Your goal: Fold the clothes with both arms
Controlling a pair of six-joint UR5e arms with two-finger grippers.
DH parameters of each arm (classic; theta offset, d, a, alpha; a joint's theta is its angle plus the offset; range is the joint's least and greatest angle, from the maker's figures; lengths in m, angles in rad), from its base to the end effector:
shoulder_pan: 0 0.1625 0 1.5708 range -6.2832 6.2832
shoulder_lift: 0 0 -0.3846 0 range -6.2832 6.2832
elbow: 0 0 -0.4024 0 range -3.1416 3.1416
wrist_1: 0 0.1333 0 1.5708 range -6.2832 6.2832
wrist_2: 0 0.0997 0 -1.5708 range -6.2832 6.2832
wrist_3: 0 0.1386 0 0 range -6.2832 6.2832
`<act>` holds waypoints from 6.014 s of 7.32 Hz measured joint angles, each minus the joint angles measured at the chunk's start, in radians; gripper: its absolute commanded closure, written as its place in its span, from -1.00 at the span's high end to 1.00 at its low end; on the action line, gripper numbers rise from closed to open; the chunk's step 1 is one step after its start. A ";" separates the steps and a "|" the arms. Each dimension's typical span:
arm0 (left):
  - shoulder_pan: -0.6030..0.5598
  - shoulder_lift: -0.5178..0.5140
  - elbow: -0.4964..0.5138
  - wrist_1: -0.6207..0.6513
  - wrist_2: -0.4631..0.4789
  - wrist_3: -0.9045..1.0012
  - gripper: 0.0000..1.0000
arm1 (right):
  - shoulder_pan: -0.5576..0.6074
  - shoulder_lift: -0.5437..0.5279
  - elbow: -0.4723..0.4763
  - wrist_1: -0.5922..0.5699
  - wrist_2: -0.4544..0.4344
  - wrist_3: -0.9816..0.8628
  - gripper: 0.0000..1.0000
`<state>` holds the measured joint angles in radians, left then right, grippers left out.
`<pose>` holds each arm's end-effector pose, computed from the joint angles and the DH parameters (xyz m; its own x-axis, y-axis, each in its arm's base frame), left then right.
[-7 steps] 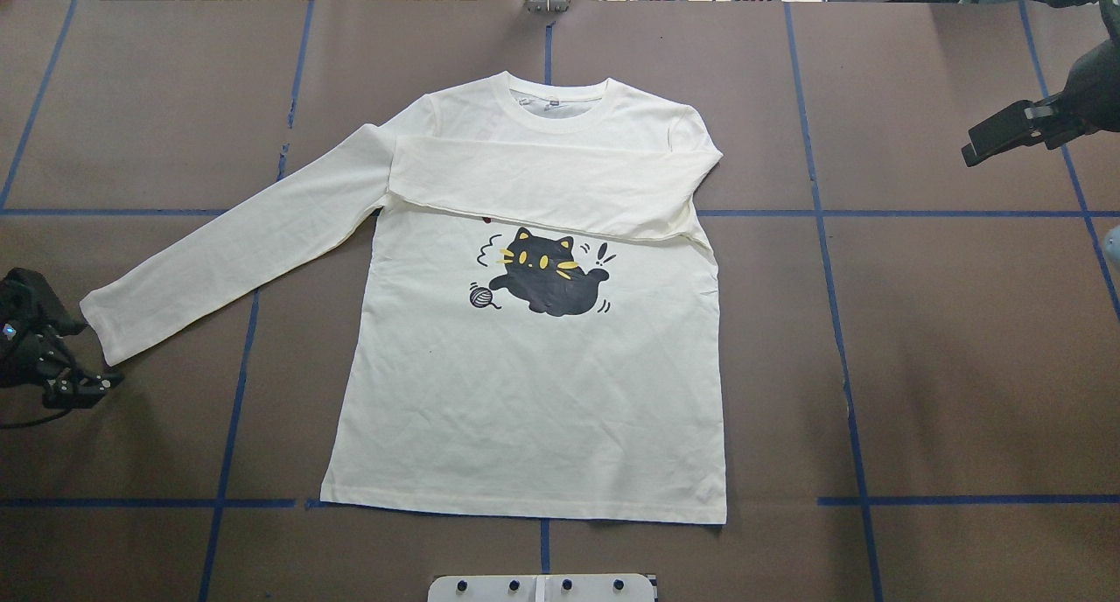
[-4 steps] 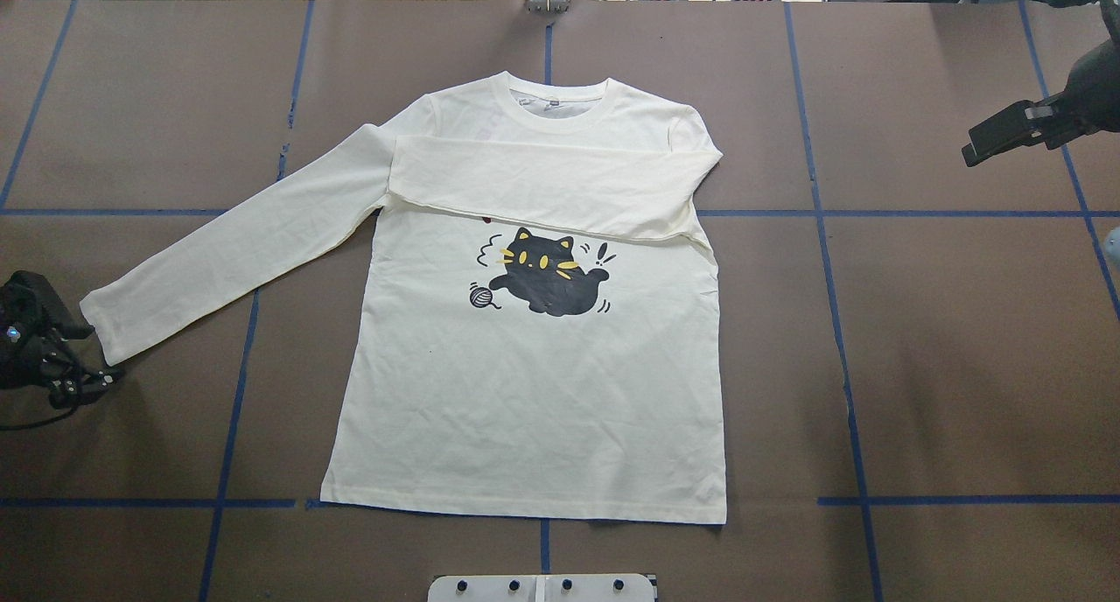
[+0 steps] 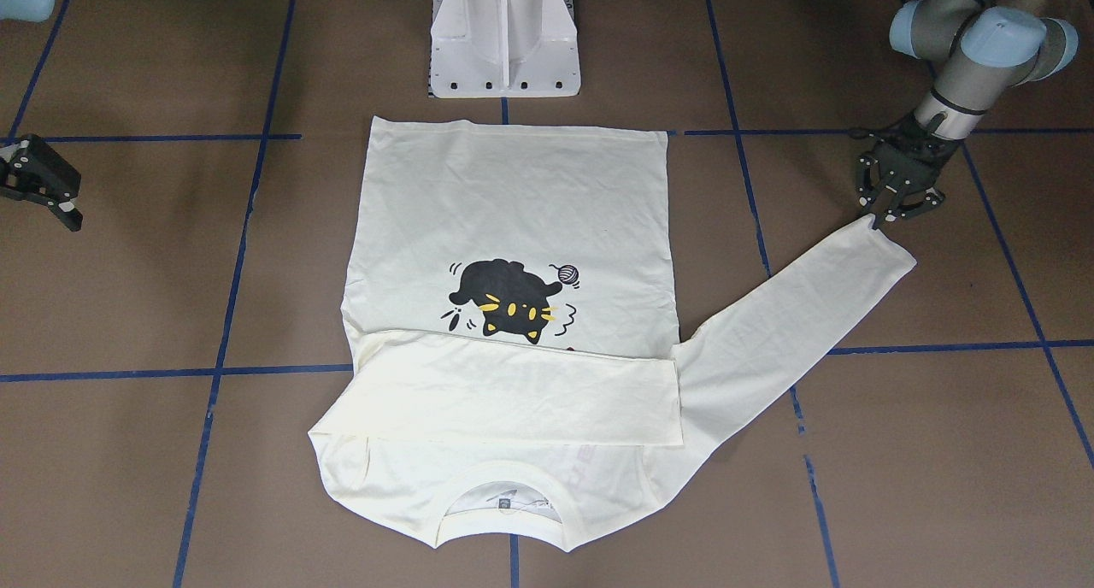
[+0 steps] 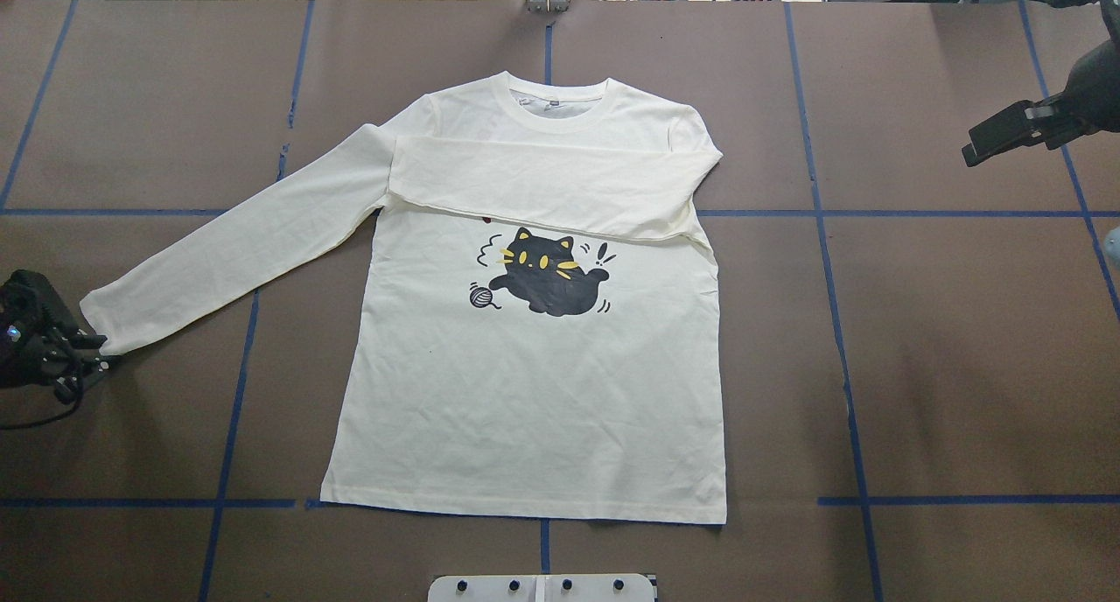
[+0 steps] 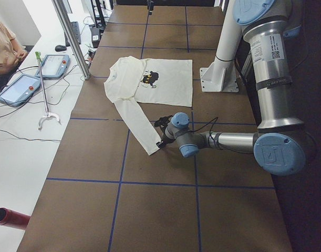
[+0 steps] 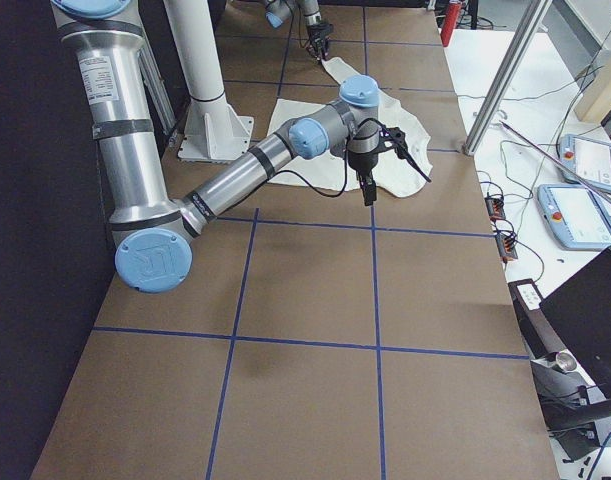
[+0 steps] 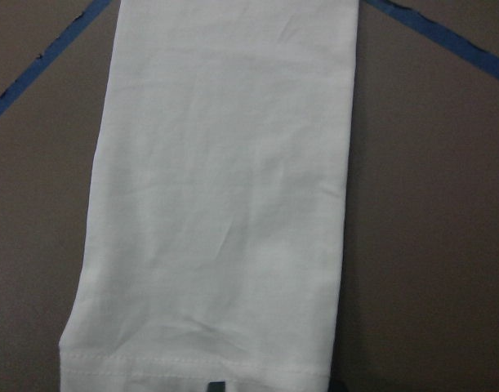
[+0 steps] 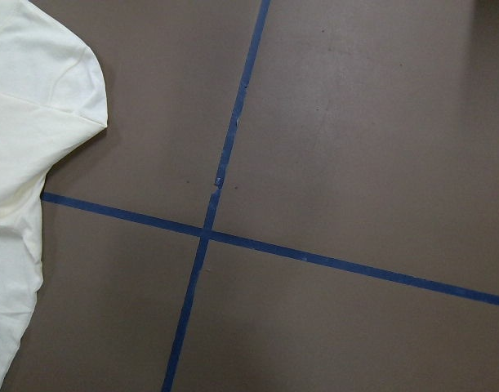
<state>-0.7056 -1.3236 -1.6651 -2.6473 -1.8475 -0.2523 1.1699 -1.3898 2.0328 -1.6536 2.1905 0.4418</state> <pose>0.2959 -0.3775 0.5975 0.5580 0.7483 -0.3586 -0.3301 0.5967 0.7314 -0.1604 -0.5138 0.3421 0.7100 -0.2105 0.6720 0.0299 0.9624 0.2700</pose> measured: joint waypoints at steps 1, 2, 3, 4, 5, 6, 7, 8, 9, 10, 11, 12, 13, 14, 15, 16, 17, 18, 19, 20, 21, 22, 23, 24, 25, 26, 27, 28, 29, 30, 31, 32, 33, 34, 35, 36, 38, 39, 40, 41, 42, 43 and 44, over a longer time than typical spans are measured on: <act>-0.001 -0.001 -0.004 -0.002 -0.001 -0.001 -1.00 | 0.000 0.000 0.000 0.000 0.000 0.000 1.00; -0.004 -0.003 -0.016 -0.005 -0.002 -0.003 -1.00 | 0.000 0.000 0.001 0.000 0.000 0.000 1.00; -0.011 -0.009 -0.039 -0.006 -0.002 -0.004 -1.00 | 0.000 0.000 0.000 0.000 0.000 0.000 1.00; -0.037 -0.027 -0.060 0.000 -0.003 -0.004 -1.00 | 0.000 0.000 -0.001 -0.001 0.000 -0.001 1.00; -0.094 -0.074 -0.070 0.031 -0.006 -0.003 -1.00 | 0.001 -0.001 -0.003 -0.002 0.000 -0.001 1.00; -0.157 -0.147 -0.079 0.095 -0.008 -0.004 -1.00 | 0.001 -0.003 -0.004 -0.003 0.000 -0.001 1.00; -0.206 -0.241 -0.086 0.183 -0.009 -0.005 -1.00 | 0.002 -0.006 -0.003 -0.003 0.000 -0.002 1.00; -0.242 -0.361 -0.088 0.314 -0.008 -0.018 -1.00 | 0.002 -0.008 -0.002 -0.003 -0.001 -0.001 1.00; -0.262 -0.502 -0.088 0.471 -0.005 -0.059 -1.00 | 0.002 -0.009 -0.002 -0.003 -0.002 -0.001 1.00; -0.269 -0.639 -0.086 0.612 0.001 -0.121 -1.00 | 0.004 -0.011 -0.002 -0.003 -0.004 0.000 1.00; -0.264 -0.779 -0.080 0.738 0.029 -0.223 -1.00 | 0.006 -0.012 -0.002 -0.003 -0.004 0.000 1.00; -0.232 -0.916 -0.060 0.834 0.089 -0.363 -1.00 | 0.009 -0.012 -0.003 -0.003 -0.004 0.000 1.00; -0.158 -1.035 -0.010 0.884 0.193 -0.507 -1.00 | 0.011 -0.012 -0.004 -0.004 -0.005 0.001 1.00; -0.053 -1.132 0.066 0.901 0.346 -0.623 -1.00 | 0.013 -0.012 -0.006 -0.005 -0.005 0.002 1.00; 0.049 -1.197 0.137 0.902 0.495 -0.694 -1.00 | 0.014 -0.011 -0.007 -0.006 -0.006 0.003 1.00; 0.129 -1.231 0.190 0.893 0.608 -0.727 -1.00 | 0.016 -0.011 -0.009 -0.007 -0.006 0.006 1.00; 0.195 -1.259 0.251 0.858 0.692 -0.742 -1.00 | 0.017 -0.011 -0.009 -0.006 -0.006 0.020 1.00; 0.235 -1.291 0.327 0.811 0.735 -0.747 -1.00 | 0.017 -0.010 -0.008 -0.003 -0.007 0.035 1.00; 0.262 -1.321 0.404 0.762 0.758 -0.745 -1.00 | 0.017 -0.010 -0.008 -0.001 -0.008 0.043 1.00; 0.276 -1.344 0.457 0.718 0.764 -0.740 -1.00 | 0.017 -0.009 -0.008 0.000 -0.009 0.046 1.00; 0.290 -1.360 0.484 0.678 0.763 -0.734 0.57 | 0.017 -0.007 -0.008 0.000 -0.009 0.046 1.00; 0.302 -1.373 0.496 0.619 0.727 -0.740 1.00 | 0.017 -0.005 -0.008 0.000 -0.011 0.045 1.00; 0.307 -1.379 0.504 0.555 0.650 -0.766 1.00 | 0.017 -0.002 -0.010 0.001 -0.012 0.044 1.00; 0.301 -1.377 0.507 0.516 0.589 -0.791 1.00 | 0.017 0.002 -0.013 0.003 -0.012 0.045 1.00; 0.268 -1.371 0.499 0.499 0.502 -0.793 1.00 | 0.015 0.014 -0.016 0.003 -0.012 0.046 1.00; 0.191 -1.349 0.486 0.497 0.344 -0.757 1.00 | 0.012 0.045 -0.025 0.004 -0.012 0.047 1.00; 0.091 -1.306 0.468 0.504 0.187 -0.676 1.00 | -0.004 0.094 -0.042 0.005 -0.013 0.047 1.00; -0.005 -1.249 0.439 0.532 0.082 -0.559 1.00 | -0.035 0.146 -0.060 0.009 -0.019 0.058 1.00; -0.090 -1.197 0.399 0.586 0.018 -0.426 1.00 | -0.074 0.188 -0.079 0.015 -0.027 0.090 1.00; -0.165 -1.151 0.346 0.644 -0.018 -0.302 1.00 | -0.121 0.226 -0.100 0.018 -0.050 0.128 0.96; -0.230 -1.109 0.297 0.675 -0.042 -0.204 1.00 | -0.168 0.270 -0.133 0.018 -0.095 0.159 0.91; -0.287 -1.074 0.263 0.683 -0.075 -0.127 1.00 | -0.217 0.318 -0.184 0.018 -0.143 0.192 0.84; -0.326 -1.041 0.228 0.683 -0.112 -0.075 1.00 | -0.265 0.369 -0.244 0.019 -0.190 0.225 0.84; -0.344 -1.012 0.185 0.682 -0.130 -0.053 1.00 | -0.322 0.400 -0.289 0.019 -0.246 0.246 0.84; -0.349 -0.990 0.143 0.681 -0.136 -0.048 1.00 | -0.385 0.414 -0.311 0.019 -0.311 0.255 0.83; -0.350 -0.974 0.108 0.681 -0.137 -0.050 1.00 | -0.446 0.420 -0.323 0.019 -0.377 0.258 0.81; -0.350 -0.953 0.066 0.679 -0.136 -0.053 1.00 | -0.550 0.423 -0.375 0.059 -0.522 0.255 0.55; -0.348 -0.942 0.052 0.679 -0.136 -0.053 1.00 | -0.579 0.429 -0.439 0.129 -0.573 0.250 0.50; -0.346 -0.928 0.037 0.679 -0.136 -0.053 1.00 | -0.595 0.440 -0.495 0.193 -0.609 0.242 0.42; -0.346 -0.914 0.023 0.678 -0.136 -0.053 1.00 | -0.605 0.451 -0.525 0.225 -0.632 0.235 0.41; -0.345 -0.904 0.012 0.678 -0.135 -0.053 1.00 | -0.610 0.460 -0.537 0.236 -0.643 0.232 0.41; -0.344 -0.897 0.006 0.678 -0.135 -0.054 1.00 | -0.612 0.469 -0.540 0.240 -0.649 0.231 0.36; -0.344 -0.891 0.003 0.678 -0.134 -0.055 1.00 | -0.617 0.475 -0.541 0.241 -0.658 0.230 0.25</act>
<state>-1.0496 -2.2147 -1.6617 -1.9693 -1.9820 -0.3070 0.5532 -0.9144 1.4916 -1.4123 1.5325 0.6717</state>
